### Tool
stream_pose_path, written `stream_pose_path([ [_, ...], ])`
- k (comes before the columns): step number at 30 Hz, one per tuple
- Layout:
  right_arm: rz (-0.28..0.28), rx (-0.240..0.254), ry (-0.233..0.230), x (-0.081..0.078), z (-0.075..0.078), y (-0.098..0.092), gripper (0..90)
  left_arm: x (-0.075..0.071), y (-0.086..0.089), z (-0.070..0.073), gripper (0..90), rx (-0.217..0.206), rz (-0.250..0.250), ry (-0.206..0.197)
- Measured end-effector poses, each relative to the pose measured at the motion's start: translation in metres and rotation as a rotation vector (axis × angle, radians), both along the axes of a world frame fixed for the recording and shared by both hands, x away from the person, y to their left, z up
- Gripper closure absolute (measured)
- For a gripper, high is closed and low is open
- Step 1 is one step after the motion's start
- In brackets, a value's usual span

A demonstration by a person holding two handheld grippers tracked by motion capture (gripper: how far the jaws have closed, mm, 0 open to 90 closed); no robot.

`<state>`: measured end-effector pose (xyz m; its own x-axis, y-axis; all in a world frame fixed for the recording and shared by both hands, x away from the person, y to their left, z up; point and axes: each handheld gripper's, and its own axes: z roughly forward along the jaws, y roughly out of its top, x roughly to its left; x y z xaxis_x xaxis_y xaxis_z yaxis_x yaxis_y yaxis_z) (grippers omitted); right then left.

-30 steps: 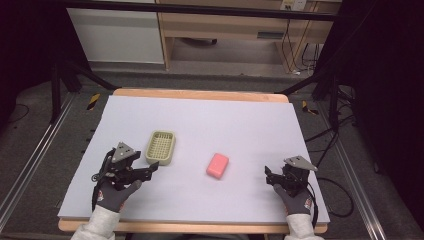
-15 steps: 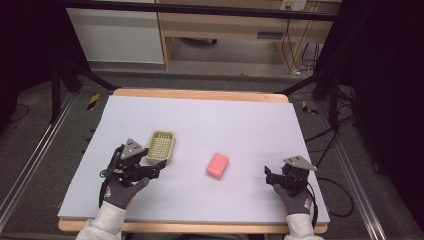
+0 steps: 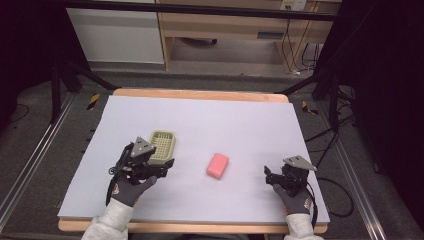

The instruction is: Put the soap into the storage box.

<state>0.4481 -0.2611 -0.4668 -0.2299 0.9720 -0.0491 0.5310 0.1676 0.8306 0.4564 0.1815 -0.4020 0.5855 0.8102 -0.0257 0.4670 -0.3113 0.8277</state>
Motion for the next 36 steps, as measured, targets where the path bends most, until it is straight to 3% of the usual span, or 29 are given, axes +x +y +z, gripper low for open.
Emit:
stream_pose_path([
  [36, -0.007, 0.003, 0.002, 0.001, 0.000, 0.000, 7.7, 0.015, -0.052, 0.002, 22.9, 0.031, -0.084, 0.013],
])
